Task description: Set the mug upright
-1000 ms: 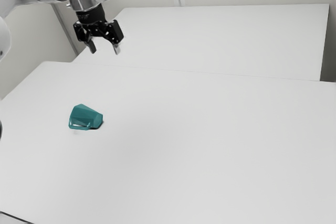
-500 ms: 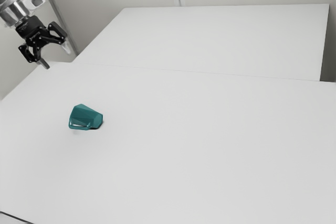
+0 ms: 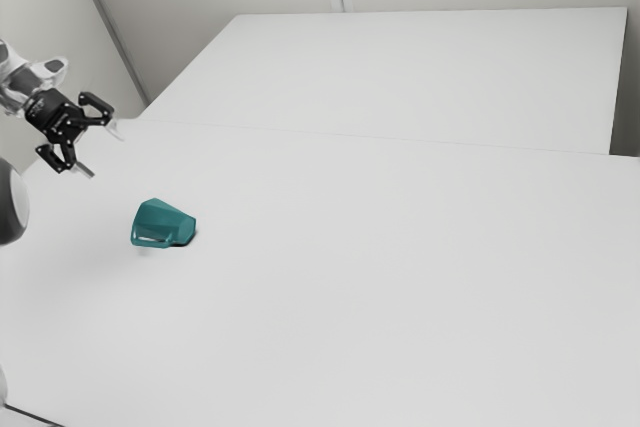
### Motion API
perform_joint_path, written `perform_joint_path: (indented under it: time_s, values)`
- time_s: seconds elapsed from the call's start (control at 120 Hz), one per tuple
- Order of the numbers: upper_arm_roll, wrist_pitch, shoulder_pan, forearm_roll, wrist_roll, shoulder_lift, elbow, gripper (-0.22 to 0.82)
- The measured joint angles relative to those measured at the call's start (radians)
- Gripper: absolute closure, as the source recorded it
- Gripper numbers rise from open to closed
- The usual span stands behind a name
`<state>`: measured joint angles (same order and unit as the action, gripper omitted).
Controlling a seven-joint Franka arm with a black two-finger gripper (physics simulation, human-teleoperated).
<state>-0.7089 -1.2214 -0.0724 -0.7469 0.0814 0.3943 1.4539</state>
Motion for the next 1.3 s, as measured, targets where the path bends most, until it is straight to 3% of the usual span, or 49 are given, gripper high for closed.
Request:
perform_joint_path:
  time_s: [0.167, 0.275, 0.625, 0.858, 1.1, 1.3]
  values:
    - [0.005, 0.002, -0.081, -0.096, 0.135, 0.075, 0.003, 0.00]
    - [0.067, 0.004, -0.158, -0.134, 0.219, 0.105, 0.003, 0.00]
    - [0.125, 0.007, -0.250, -0.192, 0.438, 0.174, -0.001, 0.00]
    - [0.233, 0.006, -0.327, -0.195, 0.532, 0.233, -0.020, 0.00]
    - [0.256, 0.000, -0.365, -0.194, 0.598, 0.250, -0.026, 0.00]
    - [0.316, -0.006, -0.418, -0.191, 0.635, 0.280, -0.080, 0.00]
